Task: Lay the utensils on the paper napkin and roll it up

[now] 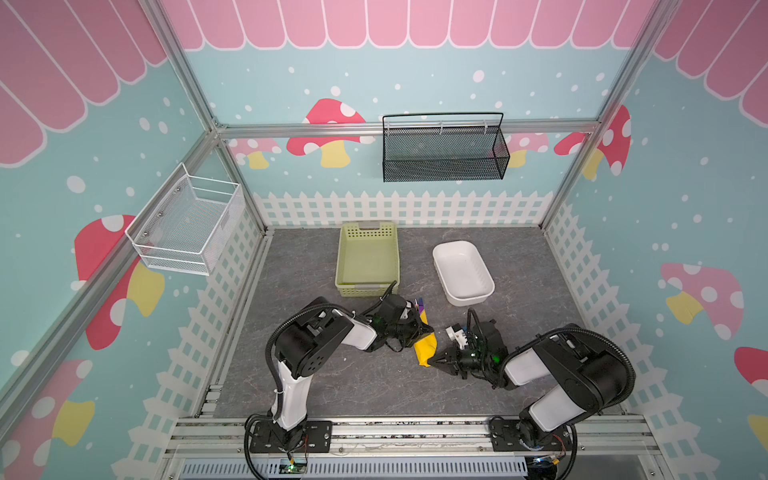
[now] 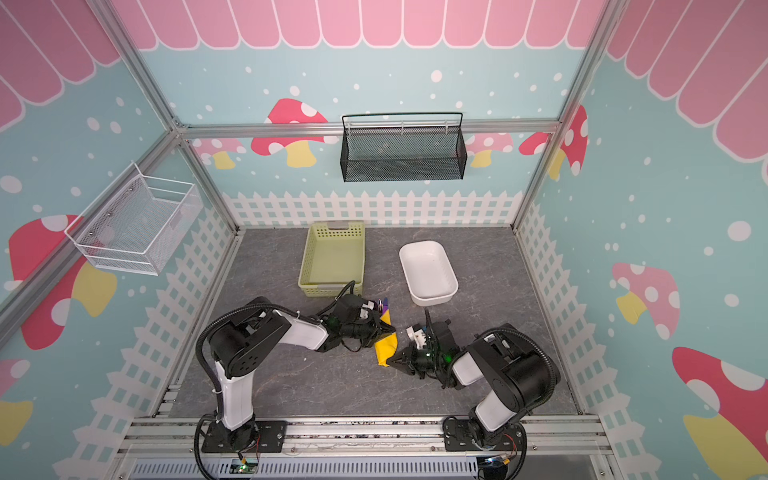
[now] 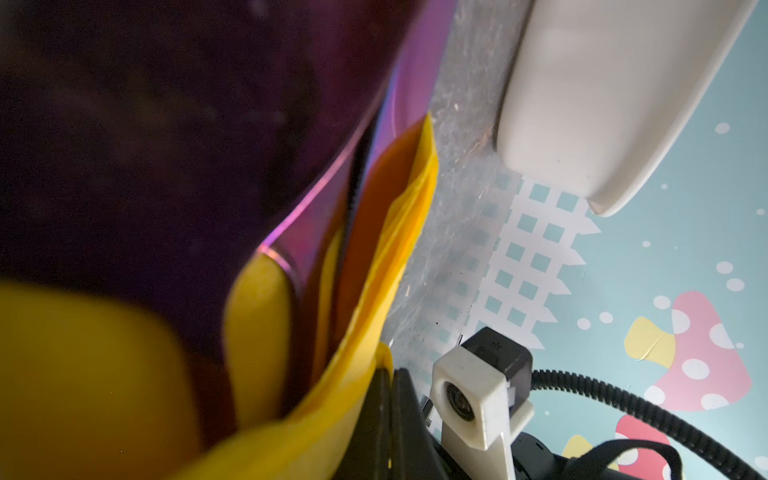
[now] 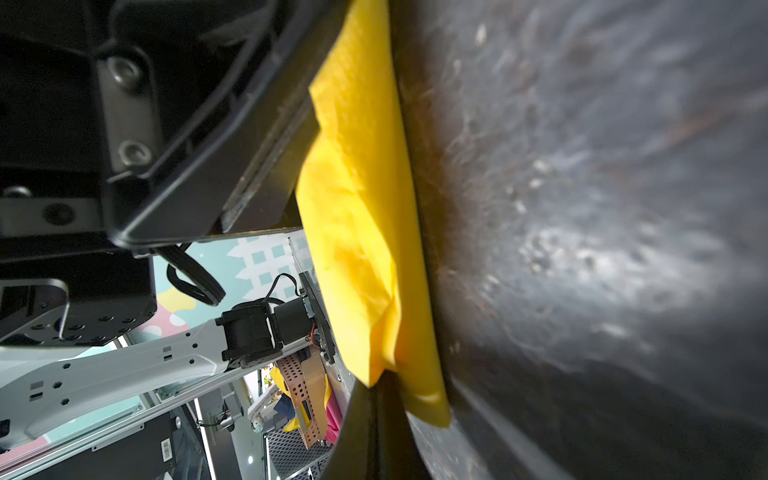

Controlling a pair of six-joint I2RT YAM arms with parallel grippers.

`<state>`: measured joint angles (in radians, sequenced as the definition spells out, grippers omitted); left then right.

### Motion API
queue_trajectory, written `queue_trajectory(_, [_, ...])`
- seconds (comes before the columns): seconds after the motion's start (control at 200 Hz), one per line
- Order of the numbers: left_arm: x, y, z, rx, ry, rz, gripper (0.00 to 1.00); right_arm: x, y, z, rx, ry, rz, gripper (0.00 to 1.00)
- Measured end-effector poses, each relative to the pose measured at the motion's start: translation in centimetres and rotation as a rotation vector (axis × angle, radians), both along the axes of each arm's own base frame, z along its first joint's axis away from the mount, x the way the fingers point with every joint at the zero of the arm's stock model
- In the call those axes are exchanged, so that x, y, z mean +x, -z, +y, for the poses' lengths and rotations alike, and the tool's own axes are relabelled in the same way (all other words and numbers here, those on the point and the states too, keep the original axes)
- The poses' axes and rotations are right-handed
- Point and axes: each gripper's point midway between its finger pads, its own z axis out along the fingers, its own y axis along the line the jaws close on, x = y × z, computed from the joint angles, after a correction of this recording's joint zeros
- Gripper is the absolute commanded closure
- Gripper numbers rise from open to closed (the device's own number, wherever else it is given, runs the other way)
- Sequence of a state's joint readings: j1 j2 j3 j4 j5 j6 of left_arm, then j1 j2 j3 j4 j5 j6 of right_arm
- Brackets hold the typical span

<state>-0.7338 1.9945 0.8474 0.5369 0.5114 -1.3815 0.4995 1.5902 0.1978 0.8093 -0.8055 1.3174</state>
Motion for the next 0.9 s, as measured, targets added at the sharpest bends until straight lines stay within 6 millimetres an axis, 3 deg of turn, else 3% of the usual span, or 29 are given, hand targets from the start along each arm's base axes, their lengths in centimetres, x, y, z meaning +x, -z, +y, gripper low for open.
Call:
queue_trajectory(0.39, [0.02, 0.01, 0.01, 0.0, -0.002, 0.001, 1.0, -0.65, 0.59, -0.14, -0.021, -0.016, 0.017, 0.96])
queue_trajectory(0.901, [-0.01, 0.02, -0.02, 0.001, -0.002, 0.001, 1.0, 0.26, 0.58, 0.59, -0.026, -0.032, 0.011, 0.98])
